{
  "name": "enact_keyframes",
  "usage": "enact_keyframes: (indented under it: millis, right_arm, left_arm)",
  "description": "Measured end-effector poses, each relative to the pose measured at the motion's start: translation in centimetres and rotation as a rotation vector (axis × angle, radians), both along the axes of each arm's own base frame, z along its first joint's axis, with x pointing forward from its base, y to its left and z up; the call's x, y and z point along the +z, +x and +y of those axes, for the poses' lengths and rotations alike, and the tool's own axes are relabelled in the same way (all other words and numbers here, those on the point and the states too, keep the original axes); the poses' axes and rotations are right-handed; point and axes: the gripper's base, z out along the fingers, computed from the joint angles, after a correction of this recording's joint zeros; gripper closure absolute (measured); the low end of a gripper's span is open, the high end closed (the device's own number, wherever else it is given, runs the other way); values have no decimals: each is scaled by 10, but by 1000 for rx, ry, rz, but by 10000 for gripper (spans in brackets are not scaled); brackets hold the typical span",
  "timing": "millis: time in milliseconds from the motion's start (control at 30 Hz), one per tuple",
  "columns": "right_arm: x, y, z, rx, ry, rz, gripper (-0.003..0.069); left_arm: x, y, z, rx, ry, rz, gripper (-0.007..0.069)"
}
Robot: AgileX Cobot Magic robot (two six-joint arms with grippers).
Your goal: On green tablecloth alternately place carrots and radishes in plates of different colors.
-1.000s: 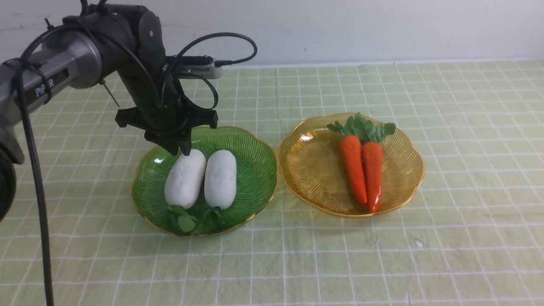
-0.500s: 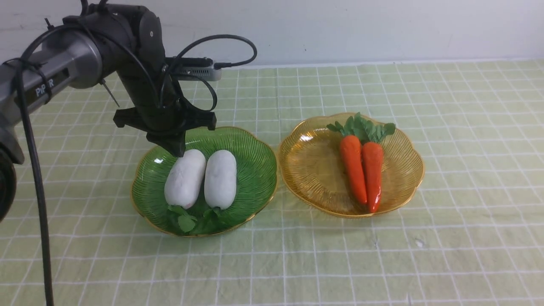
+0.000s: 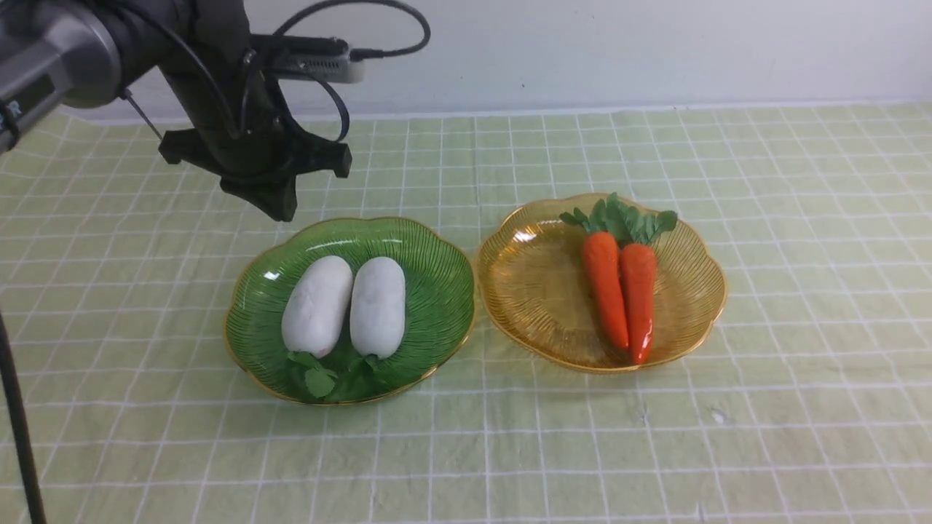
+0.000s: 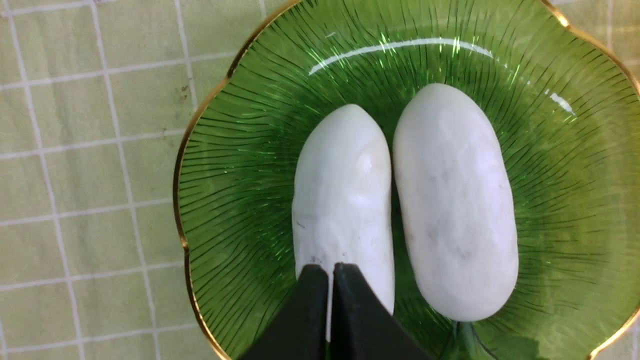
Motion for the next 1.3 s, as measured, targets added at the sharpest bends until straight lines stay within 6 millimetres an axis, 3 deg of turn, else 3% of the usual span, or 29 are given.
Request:
enact_keyframes:
  millis: [100,300,467,633,833,867,933,1300]
  right_arm:
    - [-28,-1,-2,-34,-6,25,671]
    - [-59,1,-7,-125,-36,86,671]
    - [-72,3,-10,-171,-79,119,671]
    - [-72,3,-13,-200,-114,101,671]
    - [-72,3,-13,-207,-123,97,671]
    - [-72,3,-13,-207,-123,97,671]
    - [-72,3,-13,-208,-124,96,671]
    - [-72,4,-17,-271,-122,98,671]
  left_arm:
    - [4,-2,0,0,0,-2,632]
    - [12,-6,1,-7,-2,-20,632]
    - [27,-13,3,-12,-7,-55,632]
    - [61,-32,6,-34,-31,-133,632]
    - [103,-64,8,-46,-99,-222,632]
    - [120,-80,9,-51,-127,-264,632]
    - [132,-95,12,-56,-143,-292,632]
    - [153,-175,29,-108,-128,-365,632]
